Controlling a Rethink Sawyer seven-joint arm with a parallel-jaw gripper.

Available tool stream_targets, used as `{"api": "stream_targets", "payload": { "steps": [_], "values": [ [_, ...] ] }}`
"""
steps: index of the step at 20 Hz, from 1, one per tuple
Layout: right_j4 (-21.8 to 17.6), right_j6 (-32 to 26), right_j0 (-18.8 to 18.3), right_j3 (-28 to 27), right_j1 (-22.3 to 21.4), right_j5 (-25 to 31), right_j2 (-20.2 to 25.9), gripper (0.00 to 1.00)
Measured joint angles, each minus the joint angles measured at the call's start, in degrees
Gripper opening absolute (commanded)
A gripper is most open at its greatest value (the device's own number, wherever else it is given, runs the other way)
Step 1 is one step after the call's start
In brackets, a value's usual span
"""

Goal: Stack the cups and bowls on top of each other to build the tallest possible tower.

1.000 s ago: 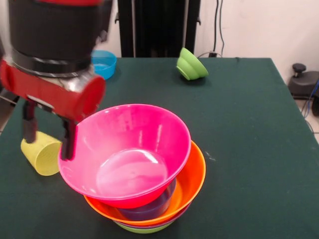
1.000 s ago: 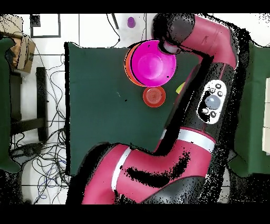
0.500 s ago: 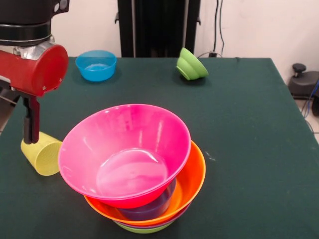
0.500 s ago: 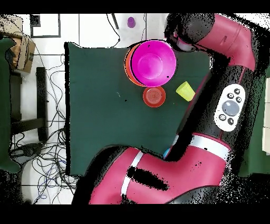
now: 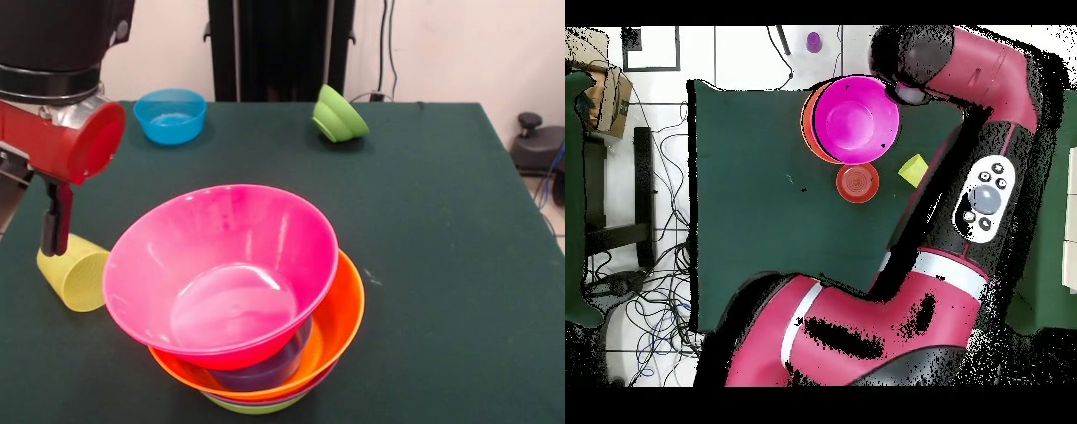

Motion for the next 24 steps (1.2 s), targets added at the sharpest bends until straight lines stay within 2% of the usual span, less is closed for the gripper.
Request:
{"api": "stream_targets", "payload": {
  "steps": [14, 24],
  "values": [
    [-0.14, 6.00, 1.65, -0.01, 0.75, 0.01, -3.21, 1.00],
    [-0.17, 6.11, 1.66, 0.61, 0.52, -0.22, -3.21, 1.00]
  ]
}}
